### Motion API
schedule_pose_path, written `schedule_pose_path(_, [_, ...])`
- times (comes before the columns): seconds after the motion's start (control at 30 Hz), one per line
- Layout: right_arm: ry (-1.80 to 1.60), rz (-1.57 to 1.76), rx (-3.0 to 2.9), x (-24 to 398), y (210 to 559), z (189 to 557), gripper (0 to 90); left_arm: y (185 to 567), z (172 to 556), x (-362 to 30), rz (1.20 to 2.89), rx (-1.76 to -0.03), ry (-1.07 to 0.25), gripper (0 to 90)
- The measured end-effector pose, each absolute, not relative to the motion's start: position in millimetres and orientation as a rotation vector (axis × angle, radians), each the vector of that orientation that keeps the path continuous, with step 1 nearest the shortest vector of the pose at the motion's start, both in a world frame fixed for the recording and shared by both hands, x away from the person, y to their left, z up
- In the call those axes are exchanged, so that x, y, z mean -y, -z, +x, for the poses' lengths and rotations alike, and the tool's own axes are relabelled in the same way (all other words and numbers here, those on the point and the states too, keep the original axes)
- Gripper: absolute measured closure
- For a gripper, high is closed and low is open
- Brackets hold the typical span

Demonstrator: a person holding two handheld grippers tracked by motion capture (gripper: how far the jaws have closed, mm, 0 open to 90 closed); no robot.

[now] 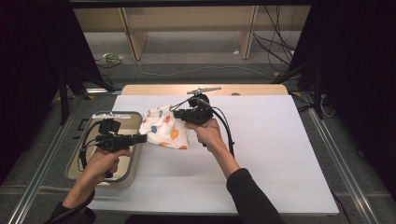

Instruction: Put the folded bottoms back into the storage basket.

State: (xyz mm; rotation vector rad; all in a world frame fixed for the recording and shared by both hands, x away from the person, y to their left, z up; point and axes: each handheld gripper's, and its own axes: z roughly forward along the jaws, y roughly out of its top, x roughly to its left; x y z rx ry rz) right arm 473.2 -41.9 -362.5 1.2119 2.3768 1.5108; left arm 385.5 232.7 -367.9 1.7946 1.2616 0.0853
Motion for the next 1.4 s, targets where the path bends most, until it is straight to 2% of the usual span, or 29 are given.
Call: schedule_pose_path(1.4, [-1.509, 1.161, -2.407, -7.5, 350.6, 477.6, 83.9, 359.0, 381.6, -278.2, 1.745, -1.308, -0.106, 84.0])
